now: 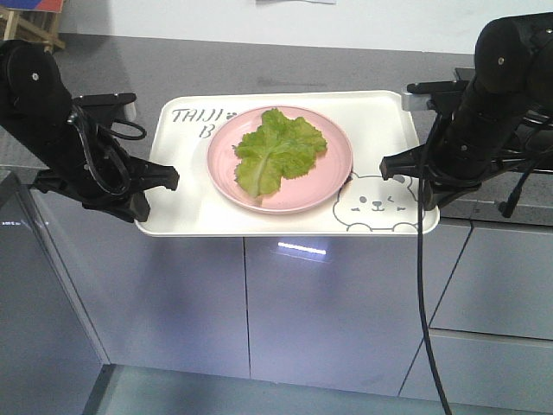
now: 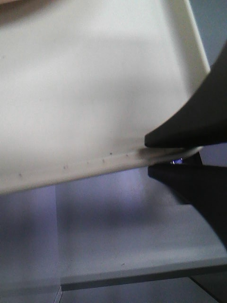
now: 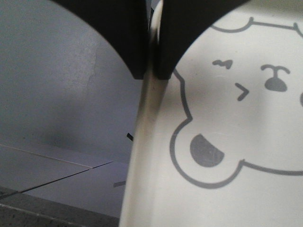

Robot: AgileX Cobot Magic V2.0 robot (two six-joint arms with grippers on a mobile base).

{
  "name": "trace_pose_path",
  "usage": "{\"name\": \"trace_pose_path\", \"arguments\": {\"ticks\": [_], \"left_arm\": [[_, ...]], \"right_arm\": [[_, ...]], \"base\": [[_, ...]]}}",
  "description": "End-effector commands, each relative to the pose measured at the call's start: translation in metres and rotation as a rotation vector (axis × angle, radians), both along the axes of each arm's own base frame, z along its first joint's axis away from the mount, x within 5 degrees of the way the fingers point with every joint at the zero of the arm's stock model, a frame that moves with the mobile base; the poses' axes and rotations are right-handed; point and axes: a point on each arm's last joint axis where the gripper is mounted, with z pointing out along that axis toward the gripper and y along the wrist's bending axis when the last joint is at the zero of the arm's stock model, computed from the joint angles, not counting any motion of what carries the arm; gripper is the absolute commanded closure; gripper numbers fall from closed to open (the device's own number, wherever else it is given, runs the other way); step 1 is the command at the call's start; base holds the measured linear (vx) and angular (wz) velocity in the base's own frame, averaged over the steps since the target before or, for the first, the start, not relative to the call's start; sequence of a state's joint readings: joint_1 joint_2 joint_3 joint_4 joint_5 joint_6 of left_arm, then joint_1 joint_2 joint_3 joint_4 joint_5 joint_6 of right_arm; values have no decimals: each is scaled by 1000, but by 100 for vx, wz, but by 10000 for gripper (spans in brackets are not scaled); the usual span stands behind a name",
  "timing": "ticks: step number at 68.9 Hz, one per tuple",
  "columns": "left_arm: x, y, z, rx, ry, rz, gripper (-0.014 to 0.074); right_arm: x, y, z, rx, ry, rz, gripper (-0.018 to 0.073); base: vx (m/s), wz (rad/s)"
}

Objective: Transfer vegetables to tray and serve
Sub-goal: 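Carry the tray with both grippers toward the far grey counter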

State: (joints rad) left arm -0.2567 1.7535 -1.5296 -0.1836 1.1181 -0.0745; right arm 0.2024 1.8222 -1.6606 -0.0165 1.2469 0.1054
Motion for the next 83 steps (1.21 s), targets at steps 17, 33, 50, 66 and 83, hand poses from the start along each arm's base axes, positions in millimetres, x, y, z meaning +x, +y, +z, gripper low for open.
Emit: {"name": "trace_pose_path", "arguments": {"ticks": [17, 33, 50, 66, 83], "left_arm": [[-8, -10, 37, -101, -133, -25, 603], [-8, -10, 37, -101, -133, -25, 603], [-8, -10, 37, -101, -133, -25, 603], [-8, -10, 37, -101, -133, -25, 603], [-8, -10, 37, -101, -133, -25, 603]], "right_arm": [[-6, 3, 31, 45, -131, 30, 568], [-6, 3, 31, 45, -131, 30, 568], [-6, 3, 31, 45, -131, 30, 568], [-6, 3, 31, 45, -131, 30, 568], [-6, 3, 31, 45, -131, 30, 568]], "base": [[7, -7], [7, 0], [7, 2], [7, -3], [7, -4]]}}
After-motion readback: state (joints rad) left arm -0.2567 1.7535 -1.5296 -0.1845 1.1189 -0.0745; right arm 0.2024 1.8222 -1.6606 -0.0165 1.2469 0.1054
